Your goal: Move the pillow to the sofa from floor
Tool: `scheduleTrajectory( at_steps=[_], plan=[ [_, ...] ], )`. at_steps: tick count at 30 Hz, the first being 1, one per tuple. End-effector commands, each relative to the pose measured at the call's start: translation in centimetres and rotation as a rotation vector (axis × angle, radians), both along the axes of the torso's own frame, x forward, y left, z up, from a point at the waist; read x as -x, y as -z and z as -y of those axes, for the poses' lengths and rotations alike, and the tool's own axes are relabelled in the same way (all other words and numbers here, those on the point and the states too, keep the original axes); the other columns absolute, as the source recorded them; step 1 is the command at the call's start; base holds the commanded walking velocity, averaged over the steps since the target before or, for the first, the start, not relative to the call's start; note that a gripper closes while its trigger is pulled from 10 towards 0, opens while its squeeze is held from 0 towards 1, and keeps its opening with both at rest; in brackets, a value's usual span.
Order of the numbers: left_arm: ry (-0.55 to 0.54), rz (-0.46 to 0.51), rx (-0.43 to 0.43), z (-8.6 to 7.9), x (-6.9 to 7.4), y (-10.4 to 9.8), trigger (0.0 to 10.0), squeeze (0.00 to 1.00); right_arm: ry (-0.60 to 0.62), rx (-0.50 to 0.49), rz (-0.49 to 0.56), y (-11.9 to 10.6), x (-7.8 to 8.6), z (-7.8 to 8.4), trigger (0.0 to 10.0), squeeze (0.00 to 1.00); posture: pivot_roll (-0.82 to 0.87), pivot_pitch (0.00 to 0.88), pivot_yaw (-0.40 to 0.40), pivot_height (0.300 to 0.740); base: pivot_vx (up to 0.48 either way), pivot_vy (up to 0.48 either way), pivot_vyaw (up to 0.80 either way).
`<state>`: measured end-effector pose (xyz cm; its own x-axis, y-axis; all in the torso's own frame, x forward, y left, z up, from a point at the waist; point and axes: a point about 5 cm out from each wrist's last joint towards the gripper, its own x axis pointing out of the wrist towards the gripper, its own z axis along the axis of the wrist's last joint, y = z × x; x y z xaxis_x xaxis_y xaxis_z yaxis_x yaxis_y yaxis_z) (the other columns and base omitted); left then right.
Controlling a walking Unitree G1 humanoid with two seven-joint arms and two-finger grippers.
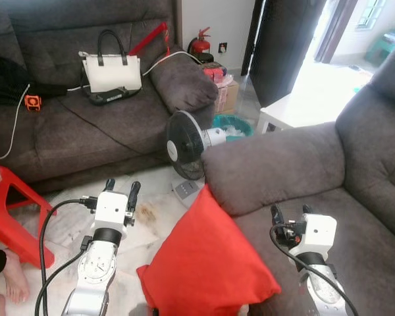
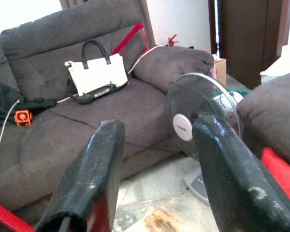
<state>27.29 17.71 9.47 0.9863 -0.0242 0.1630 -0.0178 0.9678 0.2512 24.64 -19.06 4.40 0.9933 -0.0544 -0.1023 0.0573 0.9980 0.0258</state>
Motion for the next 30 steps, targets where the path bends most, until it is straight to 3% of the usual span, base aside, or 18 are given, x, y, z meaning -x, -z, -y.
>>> scheduleTrajectory(
  at_steps=[1, 25, 30],
  plan=[
    [0.008, -0.017, 0.004, 0.05, -0.01, 0.26, 10.0, 0.00, 0.000, 0.007, -0.016, 0.33, 0.16, 0.18, 10.0, 0.00, 0.05, 0.043, -0.039, 0.625, 0.000, 0.000, 0.00],
    [0.009, -0.053, 0.024, -0.03, 0.09, 0.85, 10.0, 0.00, -0.010, 0.020, -0.062, 0.84, 0.07, 0.00, 10.0, 0.00, 0.05, 0.047, -0.042, 0.625, 0.000, 0.000, 0.00],
    [0.013, -0.058, 0.027, 0.03, 0.11, 0.90, 10.0, 0.00, -0.018, 0.021, -0.058, 0.91, -0.07, -0.10, 10.0, 0.00, 0.05, 0.048, -0.043, 0.600, 0.000, 0.000, 0.00]
  ],
)
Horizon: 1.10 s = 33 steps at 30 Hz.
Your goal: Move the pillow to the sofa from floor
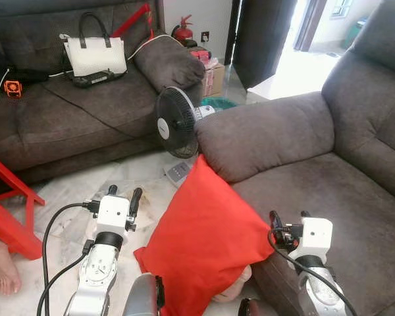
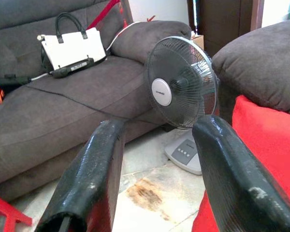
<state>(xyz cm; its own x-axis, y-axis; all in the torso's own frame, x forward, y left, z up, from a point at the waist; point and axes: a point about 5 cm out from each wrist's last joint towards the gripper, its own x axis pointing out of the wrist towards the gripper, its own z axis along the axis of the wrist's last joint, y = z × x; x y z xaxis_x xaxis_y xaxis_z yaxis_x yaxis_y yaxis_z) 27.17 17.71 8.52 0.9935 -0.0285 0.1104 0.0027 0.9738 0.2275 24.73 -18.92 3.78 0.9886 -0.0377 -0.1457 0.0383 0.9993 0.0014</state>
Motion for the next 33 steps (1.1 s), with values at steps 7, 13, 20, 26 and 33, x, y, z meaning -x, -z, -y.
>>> scheduleTrajectory(
  at_steps=[7, 13, 20, 26, 33],
  plan=[
    [0.007, -0.010, 0.015, 0.1, 0.0, 0.0, 10.0, 0.00, 0.001, -0.001, -0.005, 0.2, 0.1, 0.0, 10.0, 0.00, 0.05, 0.050, -0.043, 0.600, 0.000, 0.000, 0.00],
    [0.005, -0.045, 0.042, 0.0, -0.1, 0.4, 10.0, 0.00, 0.001, 0.003, -0.014, 0.5, 0.1, 0.1, 10.0, 0.00, 0.05, 0.050, -0.044, 0.600, 0.000, 0.000, 0.00],
    [0.017, -0.046, 0.047, 0.3, 0.0, 0.4, 10.0, 0.00, -0.006, 0.006, -0.044, 1.0, 0.0, 0.2, 10.0, 0.00, 0.05, 0.050, -0.045, 0.595, 0.000, 0.000, 0.00],
    [0.024, -0.045, 0.047, 0.4, 0.0, 0.3, 10.0, 0.00, -0.002, 0.006, -0.045, 1.2, -0.2, 0.3, 10.0, 0.00, 0.05, 0.050, -0.044, 0.555, 0.000, 0.000, 0.00],
    [0.019, -0.047, 0.049, 0.4, 0.0, 0.4, 10.0, 0.00, -0.004, -0.003, 0.003, 0.4, -0.1, 0.1, 10.0, 0.00, 0.05, 0.047, -0.044, 0.545, 0.000, 0.000, 0.00]
  ],
)
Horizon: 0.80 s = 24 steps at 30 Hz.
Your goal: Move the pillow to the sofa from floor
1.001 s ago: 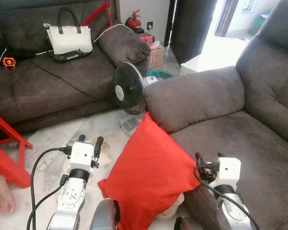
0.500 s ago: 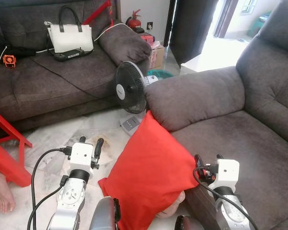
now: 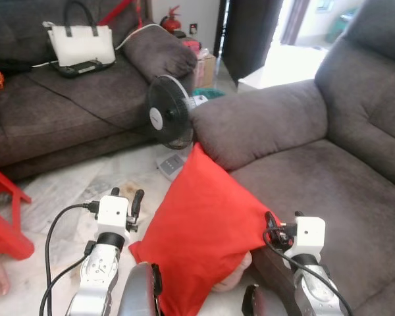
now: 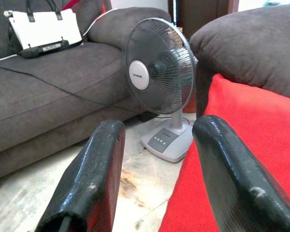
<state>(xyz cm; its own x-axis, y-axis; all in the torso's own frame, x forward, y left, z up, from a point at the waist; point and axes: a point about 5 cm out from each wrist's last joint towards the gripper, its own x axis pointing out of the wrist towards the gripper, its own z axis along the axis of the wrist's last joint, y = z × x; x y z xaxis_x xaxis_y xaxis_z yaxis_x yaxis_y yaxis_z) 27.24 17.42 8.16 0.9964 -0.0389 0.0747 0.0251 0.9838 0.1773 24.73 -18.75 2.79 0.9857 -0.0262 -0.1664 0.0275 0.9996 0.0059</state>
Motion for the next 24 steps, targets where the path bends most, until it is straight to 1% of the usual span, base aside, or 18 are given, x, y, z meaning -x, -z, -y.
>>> scheduleTrajectory(
  at_steps=[1, 10, 12, 16, 24],
  plan=[
    [0.008, -0.008, 0.001, 0.21, 0.01, 0.00, 10.0, 0.00, 0.008, 0.001, 0.026, -0.63, -0.11, 0.25, 10.0, 0.00, 0.05, 0.047, -0.044, 0.545, 0.000, 0.000, 0.00],
    [0.018, -0.011, 0.007, 0.35, -0.09, -0.09, 10.0, 0.00, -0.013, 0.017, 0.031, -0.76, -0.18, -0.01, 10.0, 0.00, 0.05, 0.047, -0.045, 0.545, 0.000, 0.000, 0.00],
    [0.016, -0.011, 0.011, 0.24, -0.09, -0.12, 10.0, 0.00, -0.024, 0.026, 0.039, -0.88, -0.13, -0.15, 10.0, 0.00, 0.05, 0.048, -0.046, 0.545, 0.274, 0.000, 0.20],
    [0.005, -0.016, 0.012, 0.00, -0.05, -0.08, 10.0, 0.00, -0.018, 0.015, 0.037, -0.88, -0.07, -0.20, 10.0, 0.00, 0.05, 0.049, -0.046, 0.545, 0.350, 0.000, 0.80],
    [0.006, -0.018, 0.016, -0.04, -0.08, -0.09, 10.0, 0.00, -0.011, 0.000, 0.034, -0.83, -0.07, -0.22, 10.0, 0.00, 0.06, 0.048, -0.047, 0.545, 0.376, 0.000, 0.00]
  ],
)
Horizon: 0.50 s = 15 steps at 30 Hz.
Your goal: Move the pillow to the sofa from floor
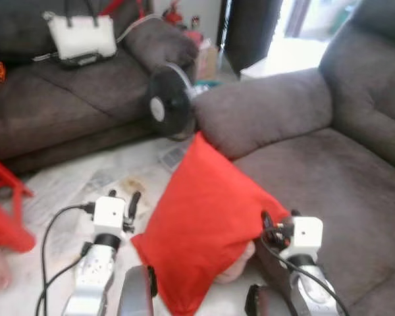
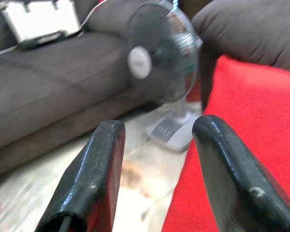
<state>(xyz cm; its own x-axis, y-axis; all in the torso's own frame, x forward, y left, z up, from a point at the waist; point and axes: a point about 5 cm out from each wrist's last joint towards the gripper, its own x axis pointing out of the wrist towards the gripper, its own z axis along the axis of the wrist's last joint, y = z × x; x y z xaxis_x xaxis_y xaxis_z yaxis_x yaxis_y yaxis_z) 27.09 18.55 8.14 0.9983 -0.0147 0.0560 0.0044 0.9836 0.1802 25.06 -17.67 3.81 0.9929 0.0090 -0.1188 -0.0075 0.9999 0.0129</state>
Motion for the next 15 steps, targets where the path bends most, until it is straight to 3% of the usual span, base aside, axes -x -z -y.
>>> scheduleTrajectory(
  at_steps=[1, 12, 15],
  plan=[
    [0.031, 0.000, 0.020, 1.10, -0.23, -0.10, 10.0, 0.00, 0.024, 0.006, -0.015, 0.20, 0.26, 0.87, 10.0, 0.00, 0.06, 0.048, -0.047, 0.545, 0.375, 0.000, 0.00],
    [0.037, -0.001, 0.020, 1.24, -0.25, -0.10, 10.0, 0.00, 0.022, 0.000, -0.028, 0.42, 0.21, 0.92, 10.0, 0.00, 0.06, 0.049, -0.047, 0.545, 0.374, 0.000, 0.00],
    [0.042, -0.001, 0.015, 1.31, -0.28, -0.07, 10.0, 0.00, 0.013, -0.003, -0.038, 0.52, 0.19, 0.85, 10.0, 0.00, 0.06, 0.050, -0.047, 0.545, 0.000, 0.000, 0.00]
  ],
)
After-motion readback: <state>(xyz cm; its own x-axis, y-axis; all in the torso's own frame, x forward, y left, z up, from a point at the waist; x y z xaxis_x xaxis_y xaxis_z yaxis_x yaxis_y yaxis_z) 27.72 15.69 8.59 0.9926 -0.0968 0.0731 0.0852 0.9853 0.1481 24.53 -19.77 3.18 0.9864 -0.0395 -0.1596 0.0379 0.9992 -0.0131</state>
